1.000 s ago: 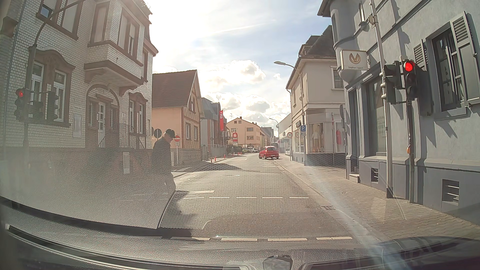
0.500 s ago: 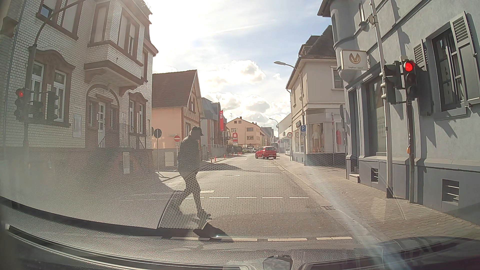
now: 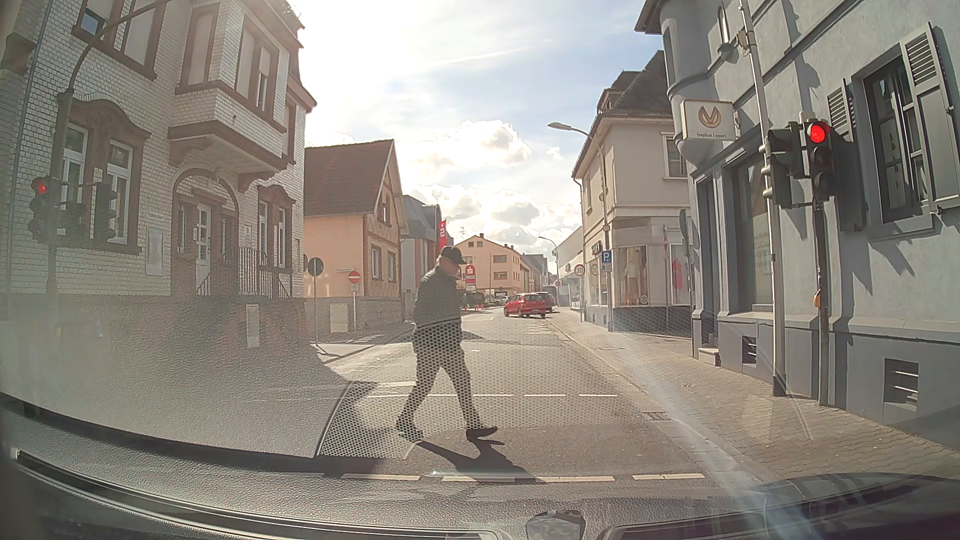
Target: Follow the waypoints while adhering to traffic rules and regulations
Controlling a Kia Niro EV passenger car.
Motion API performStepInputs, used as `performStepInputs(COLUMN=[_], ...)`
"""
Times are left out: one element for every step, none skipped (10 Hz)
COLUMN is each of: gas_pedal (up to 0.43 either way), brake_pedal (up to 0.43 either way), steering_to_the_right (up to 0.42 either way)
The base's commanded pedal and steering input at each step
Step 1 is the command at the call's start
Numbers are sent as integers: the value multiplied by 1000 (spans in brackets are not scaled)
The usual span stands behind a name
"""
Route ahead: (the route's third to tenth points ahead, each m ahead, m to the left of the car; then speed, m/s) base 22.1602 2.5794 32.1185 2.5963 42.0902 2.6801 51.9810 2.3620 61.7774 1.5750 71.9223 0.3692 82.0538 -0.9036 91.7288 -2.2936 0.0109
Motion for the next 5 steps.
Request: performStepInputs(gas_pedal=[0, 0, 0, 0, 0], brake_pedal=[409, 396, 396, 390, 390], steering_to_the_right=[3, 3, 3, 3, 3])
